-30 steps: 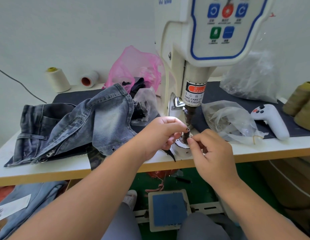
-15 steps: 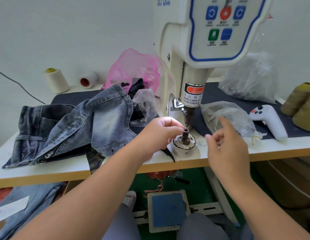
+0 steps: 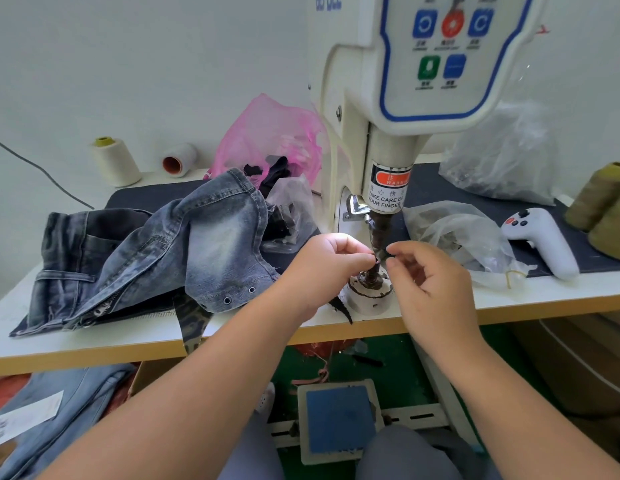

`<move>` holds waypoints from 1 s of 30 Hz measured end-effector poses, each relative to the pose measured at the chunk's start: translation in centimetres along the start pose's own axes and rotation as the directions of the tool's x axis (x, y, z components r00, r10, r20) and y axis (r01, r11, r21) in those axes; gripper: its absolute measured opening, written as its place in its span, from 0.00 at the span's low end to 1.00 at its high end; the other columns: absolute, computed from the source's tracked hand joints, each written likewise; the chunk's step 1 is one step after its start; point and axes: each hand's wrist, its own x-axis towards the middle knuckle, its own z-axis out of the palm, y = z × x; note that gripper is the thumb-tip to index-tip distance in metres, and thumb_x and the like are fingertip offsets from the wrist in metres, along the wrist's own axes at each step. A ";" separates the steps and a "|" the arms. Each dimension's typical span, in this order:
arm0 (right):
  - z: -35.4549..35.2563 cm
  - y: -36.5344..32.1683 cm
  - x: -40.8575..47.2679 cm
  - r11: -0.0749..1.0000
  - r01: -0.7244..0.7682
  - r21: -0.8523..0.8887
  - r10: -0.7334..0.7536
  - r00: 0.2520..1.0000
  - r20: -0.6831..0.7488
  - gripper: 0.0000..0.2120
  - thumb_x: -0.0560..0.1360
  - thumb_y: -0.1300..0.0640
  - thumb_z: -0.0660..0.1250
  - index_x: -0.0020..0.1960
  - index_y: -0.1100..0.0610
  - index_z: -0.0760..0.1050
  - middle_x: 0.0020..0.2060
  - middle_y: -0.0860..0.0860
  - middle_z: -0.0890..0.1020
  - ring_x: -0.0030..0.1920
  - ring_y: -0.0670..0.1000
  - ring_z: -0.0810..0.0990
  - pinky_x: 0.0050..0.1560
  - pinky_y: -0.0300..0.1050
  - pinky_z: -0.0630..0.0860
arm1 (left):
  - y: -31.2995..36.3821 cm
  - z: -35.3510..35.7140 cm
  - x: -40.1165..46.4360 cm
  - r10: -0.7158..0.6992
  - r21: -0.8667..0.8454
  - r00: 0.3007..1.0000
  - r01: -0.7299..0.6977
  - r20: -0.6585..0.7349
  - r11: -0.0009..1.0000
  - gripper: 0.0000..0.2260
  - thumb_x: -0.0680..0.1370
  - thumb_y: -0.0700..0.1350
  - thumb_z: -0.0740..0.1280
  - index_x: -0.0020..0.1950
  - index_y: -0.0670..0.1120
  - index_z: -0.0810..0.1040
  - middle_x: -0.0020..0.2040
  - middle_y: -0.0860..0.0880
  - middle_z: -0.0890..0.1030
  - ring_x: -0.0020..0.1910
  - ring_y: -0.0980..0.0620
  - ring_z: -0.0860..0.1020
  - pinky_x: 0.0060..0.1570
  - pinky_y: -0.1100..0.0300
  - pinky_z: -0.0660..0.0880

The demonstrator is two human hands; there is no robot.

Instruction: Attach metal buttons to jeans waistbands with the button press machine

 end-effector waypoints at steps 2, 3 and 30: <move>0.2 -0.1 0.1 0.997 -0.054 0.048 0.053 0.998 0.027 0.06 0.79 0.58 0.67 0.53 0.52 0.81 0.43 0.44 0.82 0.45 0.43 0.79 0.42 0.35 0.72 | 0.0 0.1 0.1 -0.016 -0.006 1.000 0.016 -0.022 1.000 0.06 0.77 0.41 0.71 0.40 0.47 0.80 0.24 0.60 0.74 0.22 0.64 0.69 0.24 0.74 0.65; 0.2 -0.1 0.1 0.993 -0.080 0.081 0.077 0.996 0.042 0.05 0.79 0.58 0.67 0.52 0.51 0.81 0.42 0.44 0.82 0.45 0.44 0.79 0.43 0.35 0.73 | 0.1 0.2 0.1 -0.024 -0.010 0.999 0.024 -0.030 1.000 0.05 0.77 0.41 0.70 0.40 0.47 0.80 0.24 0.60 0.74 0.22 0.64 0.69 0.24 0.73 0.65; -0.1 0.6 0.6 0.954 -0.215 0.209 0.201 0.976 0.085 0.11 0.77 0.62 0.68 0.44 0.46 0.79 0.39 0.43 0.82 0.40 0.37 0.78 0.38 0.25 0.71 | 1.3 1.1 -0.6 -0.361 -0.601 0.914 0.395 0.183 0.695 0.07 0.78 0.37 0.64 0.41 0.45 0.70 0.29 0.53 0.66 0.23 0.58 0.59 0.18 0.67 0.54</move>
